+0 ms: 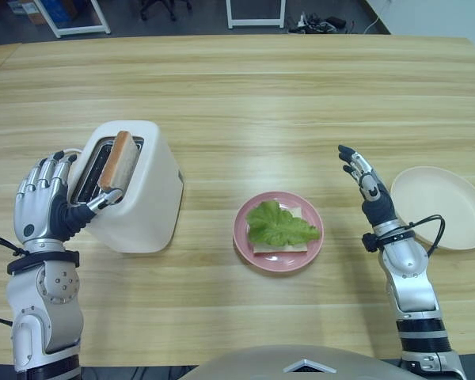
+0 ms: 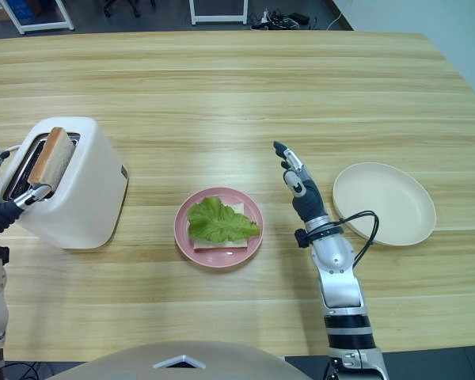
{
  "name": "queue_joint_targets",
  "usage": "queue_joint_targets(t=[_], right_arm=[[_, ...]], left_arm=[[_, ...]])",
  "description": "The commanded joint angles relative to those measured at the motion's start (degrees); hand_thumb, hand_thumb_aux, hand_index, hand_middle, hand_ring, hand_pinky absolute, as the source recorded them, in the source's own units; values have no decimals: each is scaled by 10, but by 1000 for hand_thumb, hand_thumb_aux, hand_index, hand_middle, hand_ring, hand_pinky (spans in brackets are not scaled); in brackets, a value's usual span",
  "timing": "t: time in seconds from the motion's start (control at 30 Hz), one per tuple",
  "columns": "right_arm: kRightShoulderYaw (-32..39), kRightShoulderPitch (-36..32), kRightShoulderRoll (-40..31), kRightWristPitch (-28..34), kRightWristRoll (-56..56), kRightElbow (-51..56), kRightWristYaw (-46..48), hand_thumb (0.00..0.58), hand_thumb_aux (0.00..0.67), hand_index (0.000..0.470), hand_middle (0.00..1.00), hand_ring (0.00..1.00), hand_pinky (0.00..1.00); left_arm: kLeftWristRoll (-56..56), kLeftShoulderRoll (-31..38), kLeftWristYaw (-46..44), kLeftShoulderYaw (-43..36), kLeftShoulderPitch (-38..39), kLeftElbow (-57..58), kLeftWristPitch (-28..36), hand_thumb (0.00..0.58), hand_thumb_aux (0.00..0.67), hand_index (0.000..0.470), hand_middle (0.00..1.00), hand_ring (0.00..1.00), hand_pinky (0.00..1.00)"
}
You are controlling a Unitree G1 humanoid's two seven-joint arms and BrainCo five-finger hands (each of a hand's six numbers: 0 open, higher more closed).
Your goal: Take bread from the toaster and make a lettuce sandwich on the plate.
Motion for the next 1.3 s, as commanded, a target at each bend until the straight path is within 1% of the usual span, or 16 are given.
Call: queue_joint_targets(t=[0.03,0.13,0.27,0.3,0.33,0.37,0.57,0.77,0.8,0.83,0.93,1.03,1.1,1.17,1.2,1.3], right_arm=[[7,-4,6,0,-15,17,-4,0,0,0,0,0,0],[10,-6,6,-5,-40,22,-18,0,0,0,0,0,0],[9,3,6,-9,-41,17,-17,0,0,0,0,0,0],[7,5,5,-9,-42,16,-18,0,0,0,0,0,0],[5,8,4,-10,-43,15,-20,0,0,0,0,0,0],[4,10,4,-10,-50,13,-26,0,0,0,0,0,0],[8,12,7,-16,-68,14,-41,0,0,0,0,0,0],[8,10,8,-20,-70,22,-45,0,0,0,0,0,0],[7,10,8,-20,-71,23,-46,0,0,0,0,0,0],[7,10,9,-21,-71,24,-46,0,0,0,0,0,0],[10,9,10,-21,-71,28,-47,0,0,0,0,0,0],[12,6,13,-22,-71,33,-49,0,0,0,0,0,0],[12,3,15,-23,-70,36,-49,0,0,0,0,0,0],[11,0,17,-25,-68,41,-50,0,0,0,0,0,0],[10,-3,18,-25,-66,44,-51,0,0,0,0,0,0],[-3,-14,18,-26,-58,53,-56,0,0,0,0,0,0]], left_arm=[[-33,-5,-9,-32,-21,3,-8,0,0,0,0,0,0],[-40,-1,-9,-53,-40,13,-9,0,0,0,0,0,0],[-40,3,0,-50,-42,24,4,0,0,0,0,0,0],[-39,3,1,-49,-42,25,10,172,108,76,0,0,0],[-47,0,-1,-47,-43,24,15,478,389,273,0,0,0],[-57,-3,-5,-44,-43,19,19,580,670,470,0,0,0],[-84,-7,-11,-45,-43,-8,33,580,670,470,0,0,0],[-144,-23,-3,-33,-54,-46,12,580,670,470,0,0,0],[-152,-30,9,-27,-62,-51,9,580,670,470,357,357,357],[-157,-36,30,-16,-73,-54,3,580,670,470,1000,1000,1000],[-166,-48,99,27,-106,-70,-24,580,670,470,1000,1000,1000],[-172,-65,185,72,-148,-101,-71,580,670,470,1000,1000,1000],[-201,-76,217,95,-175,-136,-104,580,670,470,1000,1000,1000],[-266,-88,213,93,-192,-171,-135,580,670,470,1000,1000,1000],[-299,-94,200,79,-195,-185,-143,580,670,470,1000,1000,1000],[-383,-126,164,22,-206,-206,-129,580,670,470,1000,1000,1000]])
